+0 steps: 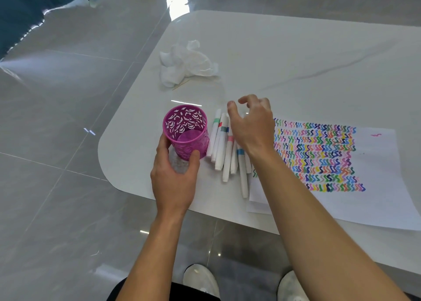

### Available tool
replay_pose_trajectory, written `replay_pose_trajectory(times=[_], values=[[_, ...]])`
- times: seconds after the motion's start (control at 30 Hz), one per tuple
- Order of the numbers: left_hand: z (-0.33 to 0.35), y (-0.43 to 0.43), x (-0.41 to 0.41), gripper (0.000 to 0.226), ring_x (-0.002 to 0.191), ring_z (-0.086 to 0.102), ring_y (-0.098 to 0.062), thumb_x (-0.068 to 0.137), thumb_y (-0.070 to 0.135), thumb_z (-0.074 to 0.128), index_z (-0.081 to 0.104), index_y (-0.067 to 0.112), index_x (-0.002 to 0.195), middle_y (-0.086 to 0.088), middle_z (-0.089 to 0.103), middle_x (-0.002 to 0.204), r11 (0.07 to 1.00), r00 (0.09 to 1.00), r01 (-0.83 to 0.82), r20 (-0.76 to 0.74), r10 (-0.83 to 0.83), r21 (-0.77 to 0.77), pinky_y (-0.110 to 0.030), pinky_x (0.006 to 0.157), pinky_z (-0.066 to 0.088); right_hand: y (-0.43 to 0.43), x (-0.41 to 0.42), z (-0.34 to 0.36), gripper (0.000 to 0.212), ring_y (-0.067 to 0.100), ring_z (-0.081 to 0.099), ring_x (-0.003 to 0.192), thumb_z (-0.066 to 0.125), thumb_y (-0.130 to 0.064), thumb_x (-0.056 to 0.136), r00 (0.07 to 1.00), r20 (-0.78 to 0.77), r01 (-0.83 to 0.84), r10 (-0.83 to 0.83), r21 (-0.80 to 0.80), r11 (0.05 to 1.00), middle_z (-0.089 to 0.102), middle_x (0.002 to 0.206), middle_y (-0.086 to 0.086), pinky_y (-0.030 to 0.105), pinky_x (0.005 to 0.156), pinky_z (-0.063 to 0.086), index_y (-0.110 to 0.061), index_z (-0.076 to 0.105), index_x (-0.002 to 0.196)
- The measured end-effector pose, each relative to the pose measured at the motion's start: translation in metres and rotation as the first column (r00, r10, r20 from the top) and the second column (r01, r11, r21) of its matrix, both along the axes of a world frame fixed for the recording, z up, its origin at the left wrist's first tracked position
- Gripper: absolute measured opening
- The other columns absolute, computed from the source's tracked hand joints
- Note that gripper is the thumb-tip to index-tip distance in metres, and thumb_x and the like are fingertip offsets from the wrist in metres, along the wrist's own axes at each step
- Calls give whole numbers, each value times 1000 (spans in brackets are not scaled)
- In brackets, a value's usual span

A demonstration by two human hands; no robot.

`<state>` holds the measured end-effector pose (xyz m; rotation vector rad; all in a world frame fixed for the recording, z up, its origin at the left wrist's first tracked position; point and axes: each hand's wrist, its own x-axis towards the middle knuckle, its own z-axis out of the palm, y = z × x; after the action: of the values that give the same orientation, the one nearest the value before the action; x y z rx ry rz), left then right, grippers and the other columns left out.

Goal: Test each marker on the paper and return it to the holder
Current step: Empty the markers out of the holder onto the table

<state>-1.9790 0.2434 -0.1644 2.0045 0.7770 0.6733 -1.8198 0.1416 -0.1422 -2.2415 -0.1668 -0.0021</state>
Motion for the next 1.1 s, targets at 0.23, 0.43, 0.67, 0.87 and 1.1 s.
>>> replay_pose_trajectory(times=[0.23,0.43,0.67,0.87,1.1], values=[[1,-10,-5,83,137,44,-9,86,48,73,26,37,153,13,47,149,999,999,-44,-31,44,0,-30,108,38,-33,-18,11,27,14,60,106,56,-34,105,998,38,43,-49,144,989,65,119,3,22,87,41,-15,71,115],[1,-29,-16,75,133,44,-7,88,44,72,32,30,149,10,48,145,991,990,-133,-44,131,-29,-29,103,40,-74,-41,9,18,18,64,89,58,-26,103,997,40,58,-64,136,989,68,106,1,38,87,54,-14,72,106],[4,-43,-28,32,106,53,-10,91,27,68,51,22,118,7,54,112,993,993,-120,-19,120,15,-26,89,43,-111,-91,-6,11,16,64,67,65,-23,99,999,48,11,-14,49,999,66,72,-3,41,66,57,-18,68,89],[9,-72,-40,20,95,54,-11,92,20,66,55,21,109,7,56,101,996,999,35,-43,-31,84,-27,83,47,-139,-127,-7,12,2,56,64,66,-24,98,997,46,-53,54,-20,998,57,67,-16,23,61,43,-25,64,86],[17,-107,-43,19,87,54,-6,92,18,66,60,21,111,11,56,92,959,974,217,-105,-201,181,-23,78,45,-169,-148,3,15,4,53,62,66,-20,97,997,41,-68,69,-32,997,54,65,-15,19,60,38,-23,63,82]])
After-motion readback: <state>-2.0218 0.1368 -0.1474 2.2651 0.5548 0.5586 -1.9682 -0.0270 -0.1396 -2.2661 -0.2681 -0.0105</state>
